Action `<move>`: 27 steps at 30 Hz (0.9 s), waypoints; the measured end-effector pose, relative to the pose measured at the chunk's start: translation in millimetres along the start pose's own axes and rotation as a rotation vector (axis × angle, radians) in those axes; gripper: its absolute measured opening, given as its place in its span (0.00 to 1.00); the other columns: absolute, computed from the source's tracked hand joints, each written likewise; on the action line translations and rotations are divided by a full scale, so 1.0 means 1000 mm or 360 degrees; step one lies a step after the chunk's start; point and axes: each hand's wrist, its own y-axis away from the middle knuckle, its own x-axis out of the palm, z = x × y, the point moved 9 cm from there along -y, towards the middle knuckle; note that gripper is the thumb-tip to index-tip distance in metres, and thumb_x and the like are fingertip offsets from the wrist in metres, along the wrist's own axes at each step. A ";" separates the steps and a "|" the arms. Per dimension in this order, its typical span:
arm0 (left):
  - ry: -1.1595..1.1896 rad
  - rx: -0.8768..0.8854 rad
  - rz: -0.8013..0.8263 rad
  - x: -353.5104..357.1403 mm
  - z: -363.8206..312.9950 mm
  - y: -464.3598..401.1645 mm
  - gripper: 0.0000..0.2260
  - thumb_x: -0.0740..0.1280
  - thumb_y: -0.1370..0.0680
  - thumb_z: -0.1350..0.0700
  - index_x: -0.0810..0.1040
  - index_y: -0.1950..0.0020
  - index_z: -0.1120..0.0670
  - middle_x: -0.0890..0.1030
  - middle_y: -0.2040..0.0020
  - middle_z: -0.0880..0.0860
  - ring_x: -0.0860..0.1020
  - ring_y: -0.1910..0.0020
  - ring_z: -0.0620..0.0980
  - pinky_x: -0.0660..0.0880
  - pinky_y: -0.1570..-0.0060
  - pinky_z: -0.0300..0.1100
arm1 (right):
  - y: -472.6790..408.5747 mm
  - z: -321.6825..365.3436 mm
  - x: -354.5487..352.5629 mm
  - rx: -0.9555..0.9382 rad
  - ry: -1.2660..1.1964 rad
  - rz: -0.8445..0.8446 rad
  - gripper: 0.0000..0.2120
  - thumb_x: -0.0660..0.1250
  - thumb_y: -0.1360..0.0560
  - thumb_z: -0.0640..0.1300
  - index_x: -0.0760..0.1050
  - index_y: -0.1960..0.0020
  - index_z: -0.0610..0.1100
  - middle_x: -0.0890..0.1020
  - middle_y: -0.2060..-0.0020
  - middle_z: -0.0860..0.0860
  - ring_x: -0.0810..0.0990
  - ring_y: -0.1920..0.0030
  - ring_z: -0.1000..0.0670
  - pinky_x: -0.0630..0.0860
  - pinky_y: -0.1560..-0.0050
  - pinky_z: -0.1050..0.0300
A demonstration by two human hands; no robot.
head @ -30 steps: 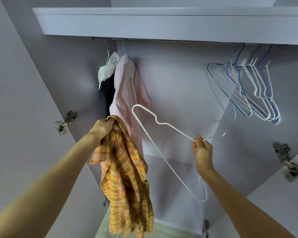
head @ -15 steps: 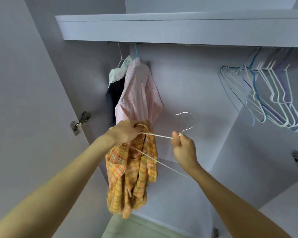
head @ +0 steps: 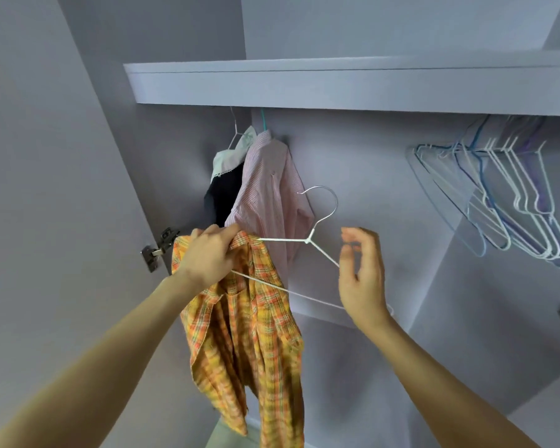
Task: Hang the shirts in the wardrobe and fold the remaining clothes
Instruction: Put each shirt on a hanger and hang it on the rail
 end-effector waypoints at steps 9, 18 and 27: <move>-0.0094 0.0604 -0.0089 -0.025 -0.042 0.016 0.20 0.66 0.39 0.73 0.77 0.49 0.61 0.79 0.58 0.56 0.73 0.56 0.56 0.56 0.51 0.37 | 0.024 -0.017 0.102 0.0619 0.0117 0.1872 0.18 0.67 0.25 0.49 0.72 0.44 0.37 0.79 0.54 0.42 0.80 0.50 0.51 0.78 0.52 0.52; 0.0153 0.0506 -0.0154 -0.047 -0.028 0.034 0.22 0.62 0.37 0.65 0.64 0.45 0.52 0.78 0.54 0.56 0.71 0.54 0.49 0.56 0.49 0.34 | -0.008 -0.031 0.102 0.0308 0.0823 0.1260 0.10 0.63 0.26 0.48 0.71 0.63 0.45 0.80 0.60 0.43 0.77 0.57 0.41 0.66 0.62 0.56; -0.0009 0.0132 -0.0147 -0.048 0.024 0.036 0.20 0.59 0.33 0.59 0.75 0.42 0.58 0.79 0.54 0.56 0.76 0.55 0.57 0.59 0.47 0.41 | -0.061 -0.065 0.028 0.0188 0.1251 0.0818 0.13 0.63 0.26 0.46 0.75 0.41 0.49 0.81 0.45 0.46 0.78 0.45 0.41 0.73 0.51 0.51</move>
